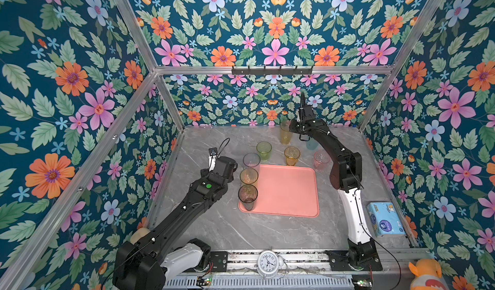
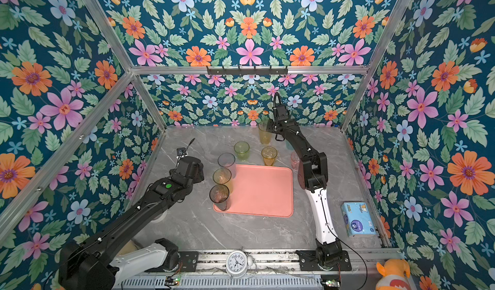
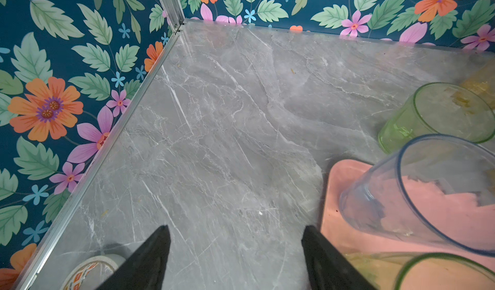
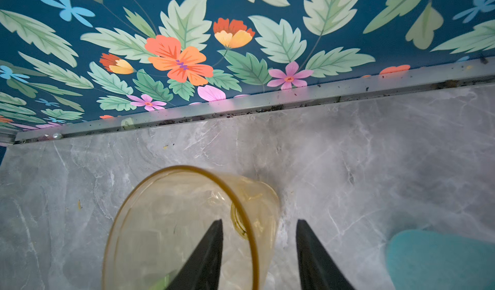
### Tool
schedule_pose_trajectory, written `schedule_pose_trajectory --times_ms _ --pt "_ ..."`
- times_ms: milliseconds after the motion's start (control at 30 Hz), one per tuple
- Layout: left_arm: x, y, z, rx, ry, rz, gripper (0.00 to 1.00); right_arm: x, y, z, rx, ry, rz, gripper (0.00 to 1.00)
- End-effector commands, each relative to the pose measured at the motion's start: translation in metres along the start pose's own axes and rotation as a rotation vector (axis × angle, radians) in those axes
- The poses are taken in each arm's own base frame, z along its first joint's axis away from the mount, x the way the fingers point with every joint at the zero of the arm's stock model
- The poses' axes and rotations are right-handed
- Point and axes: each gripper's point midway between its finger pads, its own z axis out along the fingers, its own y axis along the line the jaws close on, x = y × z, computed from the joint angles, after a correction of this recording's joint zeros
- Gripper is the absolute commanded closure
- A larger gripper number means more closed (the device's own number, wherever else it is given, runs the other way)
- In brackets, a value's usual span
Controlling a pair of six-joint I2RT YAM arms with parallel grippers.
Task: Place the glasses into the tray
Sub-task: 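Lower the right gripper over the tall yellow glass's rim, then close the right gripper on the yellow glass's rim and lift it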
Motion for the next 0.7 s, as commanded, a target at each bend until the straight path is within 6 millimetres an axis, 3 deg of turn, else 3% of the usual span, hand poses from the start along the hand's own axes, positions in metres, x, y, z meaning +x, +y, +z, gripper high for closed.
schedule_pose_trajectory --times_ms 0,267,533,667 --pt "-0.002 -0.001 0.001 0.001 -0.008 -0.008 0.2 -0.001 -0.002 0.002 0.012 -0.005 -0.012 0.56" --pt "0.003 -0.004 0.008 -0.009 0.013 0.009 0.21 -0.003 0.002 0.002 -0.007 -0.012 -0.014 0.65" --pt "0.004 -0.007 0.011 -0.013 0.022 0.024 0.21 -0.006 0.004 -0.001 -0.012 -0.015 -0.021 0.87" --pt "0.003 -0.007 0.012 -0.016 0.024 0.031 0.21 -0.008 0.004 -0.001 -0.013 -0.023 -0.033 0.92"
